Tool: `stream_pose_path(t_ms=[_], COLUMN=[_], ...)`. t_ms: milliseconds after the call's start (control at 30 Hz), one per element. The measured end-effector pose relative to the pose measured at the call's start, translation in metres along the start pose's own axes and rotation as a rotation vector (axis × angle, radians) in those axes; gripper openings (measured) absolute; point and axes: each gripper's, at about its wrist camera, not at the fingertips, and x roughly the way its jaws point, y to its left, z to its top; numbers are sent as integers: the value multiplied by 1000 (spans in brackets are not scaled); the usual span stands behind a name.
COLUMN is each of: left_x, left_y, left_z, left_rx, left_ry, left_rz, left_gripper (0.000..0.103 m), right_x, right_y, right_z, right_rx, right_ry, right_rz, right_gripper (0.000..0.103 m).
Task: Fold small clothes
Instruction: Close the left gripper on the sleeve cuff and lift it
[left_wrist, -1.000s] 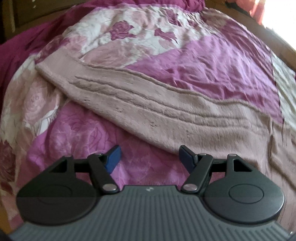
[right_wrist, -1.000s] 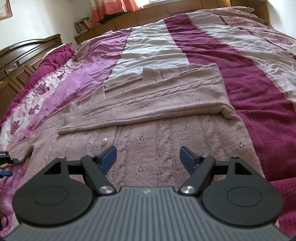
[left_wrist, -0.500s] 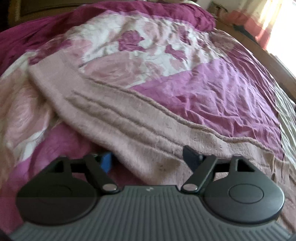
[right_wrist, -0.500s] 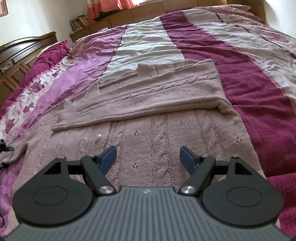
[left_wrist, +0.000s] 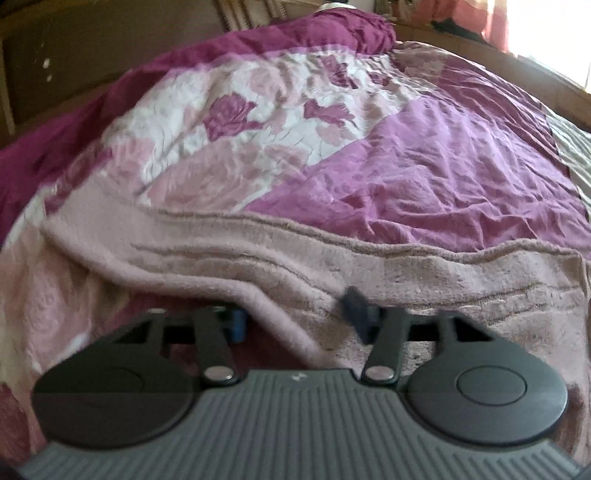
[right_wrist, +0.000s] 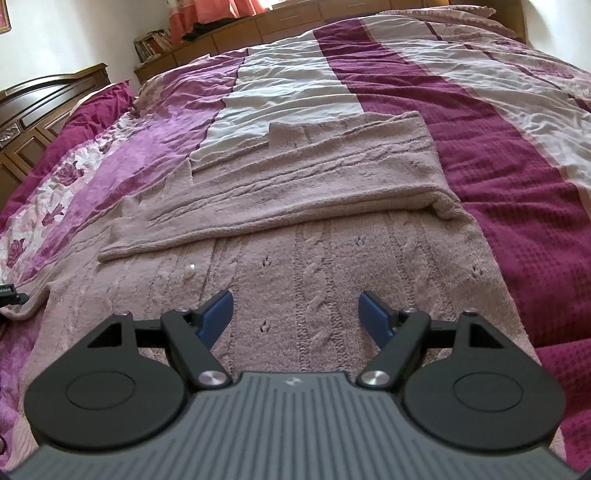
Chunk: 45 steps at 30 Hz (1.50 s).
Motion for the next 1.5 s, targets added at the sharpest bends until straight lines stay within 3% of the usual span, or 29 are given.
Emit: stream_pose_path(t_ms=[33, 233, 500, 967, 1133, 1267, 1500], left_x=[-2, -22, -65, -116, -127, -128, -115], left_y=[0, -2, -25, -97, -130, -161, -193], left_z=[2, 17, 42, 52, 42, 23, -15], left_rx=[-2, -25, -19, 7, 53, 123, 190], left_ry=[-4, -50, -165, -223, -212, -201, -103], left_rz=[-3, -54, -161, -376, -454, -472, -508], left_gripper=[24, 9, 9, 9, 9, 9, 9], right_x=[0, -1, -2, -5, -4, -5, -3], right_y=[0, -2, -5, -14, -14, -15, -19], right_z=[0, 0, 0, 1, 1, 0, -2], right_rx=[0, 7, 20, 59, 59, 63, 84], right_ry=[0, -4, -9, -22, -23, -23, -23], right_rz=[0, 7, 20, 41, 42, 41, 42], right_gripper=[81, 81, 81, 81, 81, 81, 81])
